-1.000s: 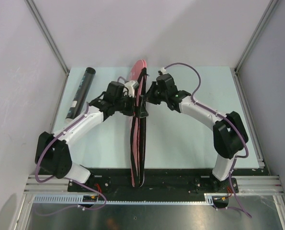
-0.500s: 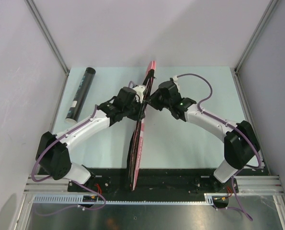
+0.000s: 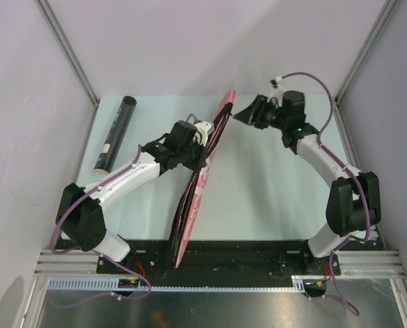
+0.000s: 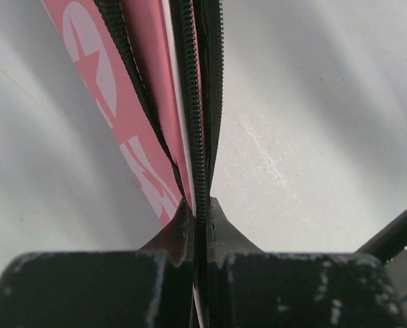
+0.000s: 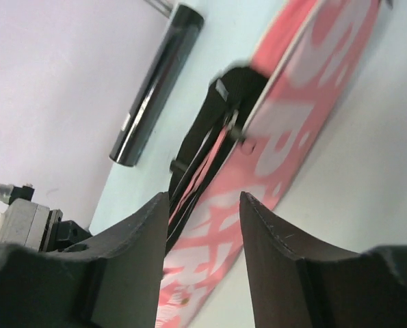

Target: Pack up the badminton gear

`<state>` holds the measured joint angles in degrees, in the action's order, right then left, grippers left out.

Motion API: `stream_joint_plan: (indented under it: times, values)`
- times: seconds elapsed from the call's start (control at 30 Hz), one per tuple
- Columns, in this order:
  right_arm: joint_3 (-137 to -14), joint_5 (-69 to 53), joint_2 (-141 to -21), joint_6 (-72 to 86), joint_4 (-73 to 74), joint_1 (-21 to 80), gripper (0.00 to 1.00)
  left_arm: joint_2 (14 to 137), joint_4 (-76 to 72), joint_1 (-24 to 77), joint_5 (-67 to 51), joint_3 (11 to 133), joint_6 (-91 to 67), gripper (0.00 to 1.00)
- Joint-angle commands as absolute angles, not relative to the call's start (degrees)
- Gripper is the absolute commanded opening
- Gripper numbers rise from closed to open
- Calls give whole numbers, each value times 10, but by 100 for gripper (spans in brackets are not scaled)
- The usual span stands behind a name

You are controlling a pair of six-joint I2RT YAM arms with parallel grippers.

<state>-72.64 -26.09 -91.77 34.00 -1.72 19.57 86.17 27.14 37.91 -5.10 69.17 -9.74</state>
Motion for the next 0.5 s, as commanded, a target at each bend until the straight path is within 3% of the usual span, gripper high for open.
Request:
stream_joint_plan:
  times: [0.0,0.23,0.47]
  values:
    - [-733,-467,-948,298,-146,113,49,850,265,380,-117,731,-55,0]
    - [-734,-589,-1007,294,-188,68,59,857,266,380,-126,728,-54,0]
    - [-735,-601,-1038,314,-217,62,54,863,265,380,-128,727,-53,0]
